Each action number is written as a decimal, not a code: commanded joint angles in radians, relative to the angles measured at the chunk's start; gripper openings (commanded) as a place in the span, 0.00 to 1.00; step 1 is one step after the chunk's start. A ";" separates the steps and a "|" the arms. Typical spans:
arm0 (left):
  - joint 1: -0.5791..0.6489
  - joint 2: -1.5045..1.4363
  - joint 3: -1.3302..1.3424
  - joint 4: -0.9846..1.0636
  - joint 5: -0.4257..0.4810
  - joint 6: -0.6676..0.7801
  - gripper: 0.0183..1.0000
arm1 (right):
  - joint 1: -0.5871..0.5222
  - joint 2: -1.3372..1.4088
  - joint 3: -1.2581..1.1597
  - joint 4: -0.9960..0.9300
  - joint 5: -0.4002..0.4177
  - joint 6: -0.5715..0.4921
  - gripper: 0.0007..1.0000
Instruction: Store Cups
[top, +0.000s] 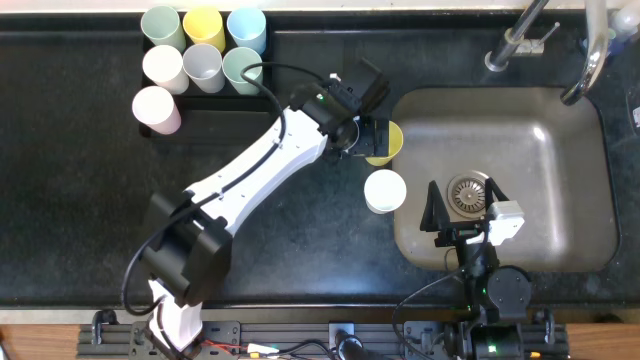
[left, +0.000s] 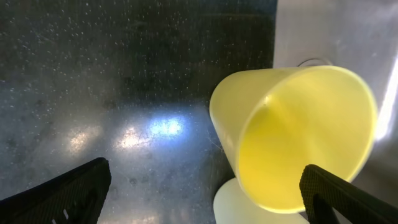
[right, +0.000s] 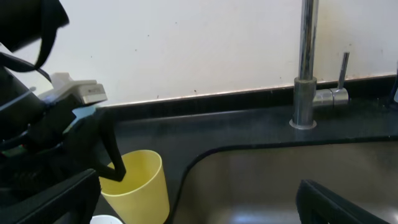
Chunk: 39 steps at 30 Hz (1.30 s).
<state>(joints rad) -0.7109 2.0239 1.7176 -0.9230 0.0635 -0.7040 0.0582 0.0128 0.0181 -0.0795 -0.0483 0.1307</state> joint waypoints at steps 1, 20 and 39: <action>0.007 0.018 0.007 0.006 0.010 -0.011 1.00 | -0.008 -0.009 -0.013 0.006 -0.004 0.004 1.00; 0.044 0.032 0.104 -0.006 -0.009 -0.026 0.02 | -0.008 -0.009 -0.013 0.006 -0.004 0.004 1.00; 0.544 -0.250 0.001 -0.297 -0.134 -0.409 0.02 | -0.008 -0.009 -0.013 0.006 -0.004 0.004 1.00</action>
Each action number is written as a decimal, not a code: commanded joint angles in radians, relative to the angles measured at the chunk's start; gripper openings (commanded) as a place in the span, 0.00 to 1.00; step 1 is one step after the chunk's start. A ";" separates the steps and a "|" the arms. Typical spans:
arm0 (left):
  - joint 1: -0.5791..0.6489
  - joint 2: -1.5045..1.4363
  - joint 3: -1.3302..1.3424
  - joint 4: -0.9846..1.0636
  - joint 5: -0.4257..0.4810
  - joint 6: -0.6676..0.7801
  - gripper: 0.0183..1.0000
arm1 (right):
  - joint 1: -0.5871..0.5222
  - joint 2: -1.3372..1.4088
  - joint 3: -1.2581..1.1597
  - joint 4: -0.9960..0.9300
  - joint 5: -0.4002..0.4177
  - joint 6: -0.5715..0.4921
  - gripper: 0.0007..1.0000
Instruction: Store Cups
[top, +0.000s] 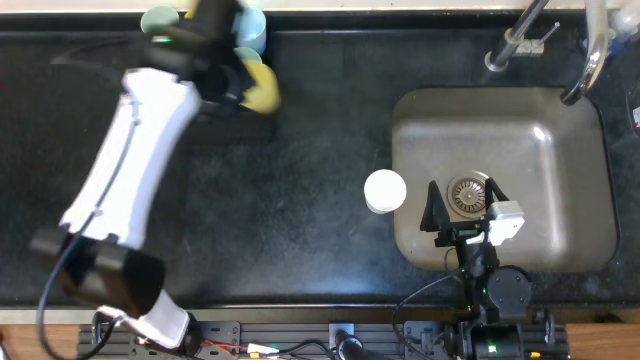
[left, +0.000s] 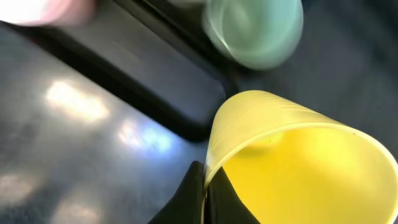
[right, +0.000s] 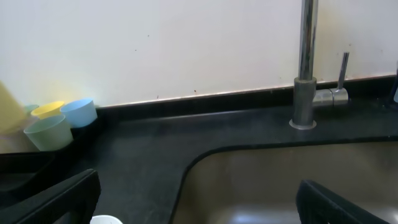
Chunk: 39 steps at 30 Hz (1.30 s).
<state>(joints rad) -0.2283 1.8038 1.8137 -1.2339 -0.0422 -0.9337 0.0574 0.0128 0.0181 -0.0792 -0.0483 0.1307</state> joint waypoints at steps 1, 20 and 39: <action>0.081 -0.029 -0.112 0.014 -0.028 -0.217 0.02 | -0.007 -0.009 -0.013 0.005 -0.004 0.004 1.00; 0.185 0.018 -0.146 -0.008 -0.057 -0.381 0.05 | -0.007 -0.009 -0.013 0.005 -0.004 0.004 1.00; 0.191 0.148 -0.146 0.048 -0.031 -0.407 0.07 | -0.007 -0.009 -0.013 0.005 -0.004 0.004 1.00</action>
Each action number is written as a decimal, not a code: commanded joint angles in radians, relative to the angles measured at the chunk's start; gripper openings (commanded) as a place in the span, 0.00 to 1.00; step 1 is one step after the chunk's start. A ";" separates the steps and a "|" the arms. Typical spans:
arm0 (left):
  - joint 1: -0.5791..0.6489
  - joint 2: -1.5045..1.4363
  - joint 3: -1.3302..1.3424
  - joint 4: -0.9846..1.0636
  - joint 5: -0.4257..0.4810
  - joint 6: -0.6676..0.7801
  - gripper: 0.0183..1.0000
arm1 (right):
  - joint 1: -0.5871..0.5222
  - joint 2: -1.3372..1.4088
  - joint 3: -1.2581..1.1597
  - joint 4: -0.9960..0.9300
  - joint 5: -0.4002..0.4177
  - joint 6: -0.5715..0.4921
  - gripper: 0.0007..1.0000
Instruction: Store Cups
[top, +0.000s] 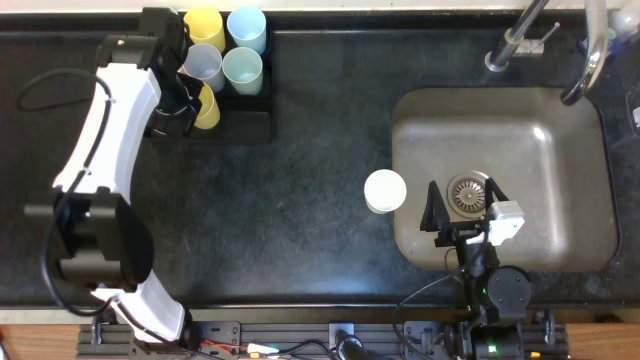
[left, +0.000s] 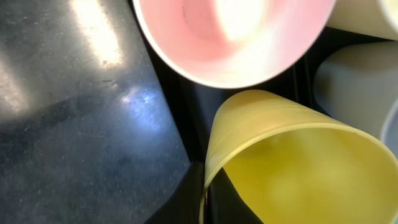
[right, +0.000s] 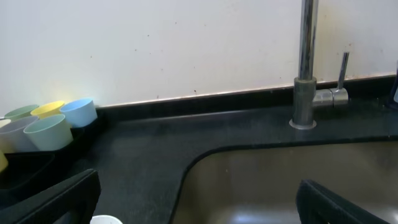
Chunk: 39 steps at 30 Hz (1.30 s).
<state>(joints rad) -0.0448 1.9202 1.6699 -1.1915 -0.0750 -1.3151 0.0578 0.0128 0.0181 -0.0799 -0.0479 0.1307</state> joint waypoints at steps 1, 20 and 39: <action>0.007 0.035 -0.002 0.008 0.002 -0.026 0.07 | -0.008 -0.009 -0.013 0.006 -0.004 0.004 1.00; 0.007 0.083 -0.002 0.013 -0.006 -0.025 0.87 | -0.008 -0.009 -0.013 0.006 -0.004 0.004 0.99; -0.013 -0.658 -0.105 -0.105 -0.016 0.636 1.00 | -0.008 -0.009 -0.013 0.006 -0.004 0.004 1.00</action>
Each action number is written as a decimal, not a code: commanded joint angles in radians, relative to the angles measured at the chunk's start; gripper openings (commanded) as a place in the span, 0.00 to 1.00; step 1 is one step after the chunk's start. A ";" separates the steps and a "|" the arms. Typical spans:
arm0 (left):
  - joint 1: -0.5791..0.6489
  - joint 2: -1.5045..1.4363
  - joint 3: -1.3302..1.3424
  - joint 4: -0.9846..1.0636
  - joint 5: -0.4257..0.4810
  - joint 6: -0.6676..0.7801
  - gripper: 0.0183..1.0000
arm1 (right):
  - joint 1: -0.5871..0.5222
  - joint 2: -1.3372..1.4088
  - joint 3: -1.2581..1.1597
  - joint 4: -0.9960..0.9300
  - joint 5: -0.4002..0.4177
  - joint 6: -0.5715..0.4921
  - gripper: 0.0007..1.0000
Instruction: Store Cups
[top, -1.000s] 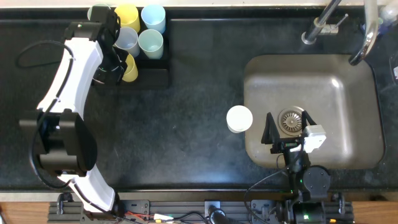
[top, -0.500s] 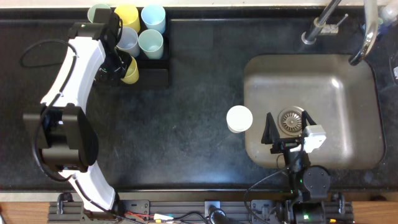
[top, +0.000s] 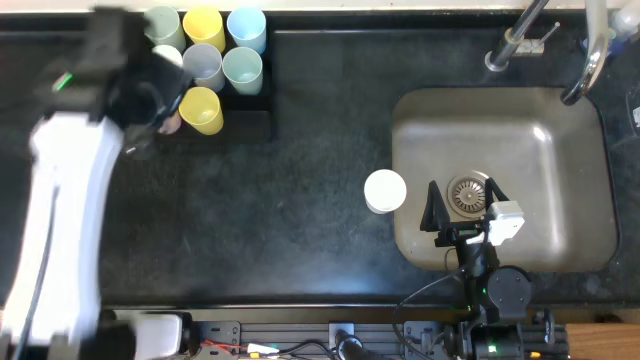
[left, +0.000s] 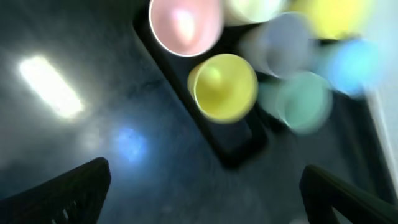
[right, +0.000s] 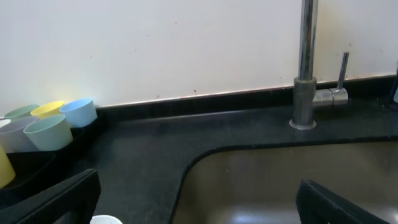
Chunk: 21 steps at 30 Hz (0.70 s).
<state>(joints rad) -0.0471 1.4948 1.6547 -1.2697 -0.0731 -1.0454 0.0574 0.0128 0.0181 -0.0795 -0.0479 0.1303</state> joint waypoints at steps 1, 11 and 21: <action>-0.010 -0.316 -0.160 -0.023 -0.018 0.453 1.00 | -0.007 -0.009 -0.013 0.006 -0.004 0.005 1.00; -0.009 -1.109 -1.080 0.685 0.098 0.959 1.00 | -0.007 -0.009 -0.013 0.006 -0.004 0.005 0.99; -0.009 -1.363 -1.603 1.596 0.121 1.194 1.00 | -0.007 -0.009 -0.013 0.006 -0.004 0.005 1.00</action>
<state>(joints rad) -0.0525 0.1654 0.1188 0.3141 0.0349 0.0200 0.0536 0.0128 0.0181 -0.0792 -0.0479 0.1307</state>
